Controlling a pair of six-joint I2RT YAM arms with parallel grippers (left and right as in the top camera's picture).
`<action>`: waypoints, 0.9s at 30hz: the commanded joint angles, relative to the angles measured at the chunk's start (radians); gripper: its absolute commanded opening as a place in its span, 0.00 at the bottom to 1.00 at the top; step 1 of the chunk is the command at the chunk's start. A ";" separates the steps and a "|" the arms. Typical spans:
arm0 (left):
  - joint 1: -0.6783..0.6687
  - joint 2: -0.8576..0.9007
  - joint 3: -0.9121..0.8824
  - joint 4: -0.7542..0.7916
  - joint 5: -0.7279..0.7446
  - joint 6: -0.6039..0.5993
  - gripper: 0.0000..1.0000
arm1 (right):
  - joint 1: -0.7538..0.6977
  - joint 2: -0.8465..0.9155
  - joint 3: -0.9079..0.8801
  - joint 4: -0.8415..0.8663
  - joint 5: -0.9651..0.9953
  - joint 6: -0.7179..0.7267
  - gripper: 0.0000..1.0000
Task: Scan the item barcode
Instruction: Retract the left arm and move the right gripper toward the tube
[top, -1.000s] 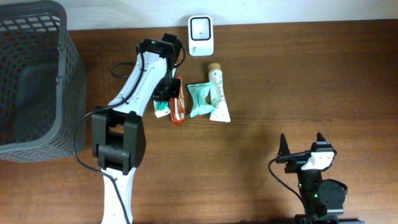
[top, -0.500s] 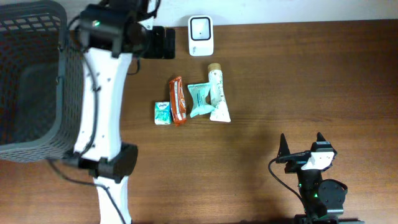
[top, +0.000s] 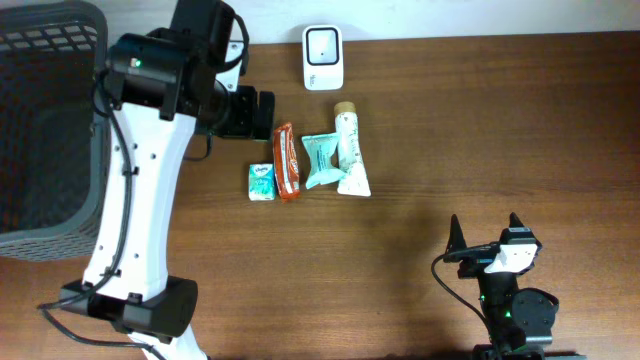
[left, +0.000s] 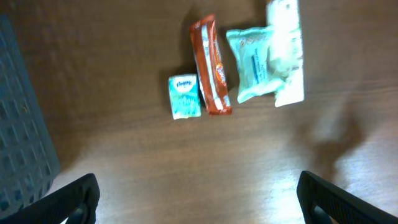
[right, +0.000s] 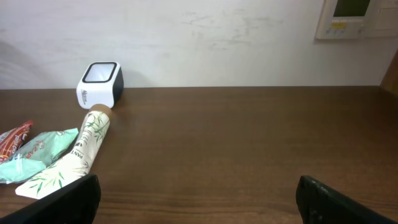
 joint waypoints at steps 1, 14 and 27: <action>0.005 -0.011 -0.090 0.031 0.011 -0.016 0.99 | 0.007 -0.007 -0.007 0.021 -0.160 0.016 0.99; 0.134 -0.010 -0.217 0.230 -0.010 -0.070 0.99 | 0.007 -0.002 0.103 0.870 -0.549 0.455 0.99; 0.138 -0.010 -0.217 0.256 -0.070 -0.070 0.99 | 0.007 1.074 1.447 -0.765 -0.807 -0.141 0.99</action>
